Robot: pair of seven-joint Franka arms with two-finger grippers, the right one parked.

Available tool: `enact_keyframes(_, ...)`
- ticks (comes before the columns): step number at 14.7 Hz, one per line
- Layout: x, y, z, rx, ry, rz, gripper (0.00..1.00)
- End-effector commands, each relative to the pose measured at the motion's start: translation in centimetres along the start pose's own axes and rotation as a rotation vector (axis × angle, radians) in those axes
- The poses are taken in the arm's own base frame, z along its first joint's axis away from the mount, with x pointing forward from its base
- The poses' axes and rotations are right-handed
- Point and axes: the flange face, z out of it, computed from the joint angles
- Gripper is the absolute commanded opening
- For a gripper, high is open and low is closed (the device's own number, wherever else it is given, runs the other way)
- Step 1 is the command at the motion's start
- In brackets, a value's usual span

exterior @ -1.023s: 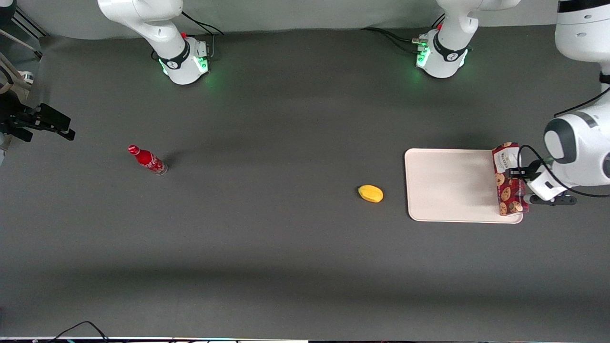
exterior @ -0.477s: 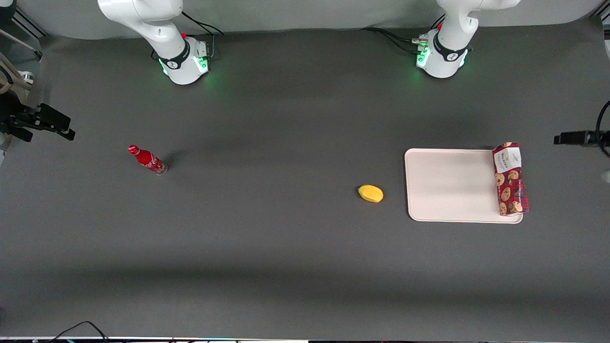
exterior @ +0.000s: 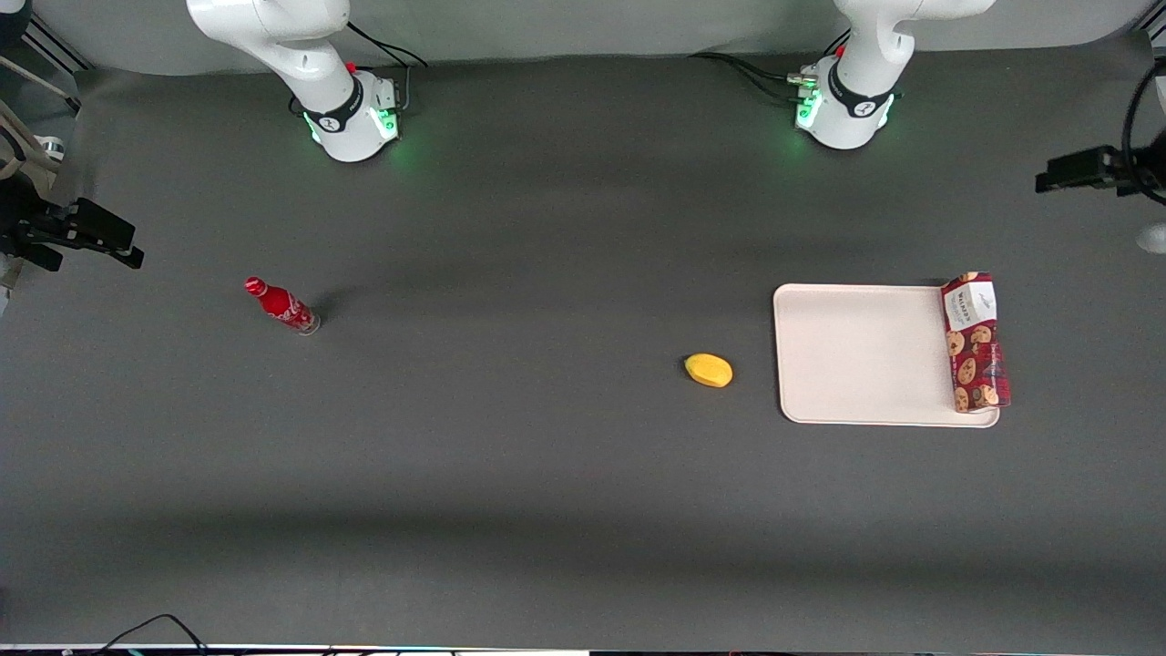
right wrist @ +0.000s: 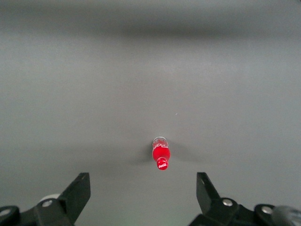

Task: Place red cookie box on tray

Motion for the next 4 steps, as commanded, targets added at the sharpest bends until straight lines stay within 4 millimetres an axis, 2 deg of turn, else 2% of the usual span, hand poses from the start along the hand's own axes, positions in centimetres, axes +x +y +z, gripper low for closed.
enact_keyframes(1, -5.8, 2.3, 1.1, 0.054, 0.057, -0.026, 1.0)
enact_keyframes(2, -6.1, 2.4, 0.5, 0.054, 0.064, -0.014, 1.0)
enact_keyframes(4, -4.8, 2.6, 0.3, 0.056, 0.065, -0.002, 1.0)
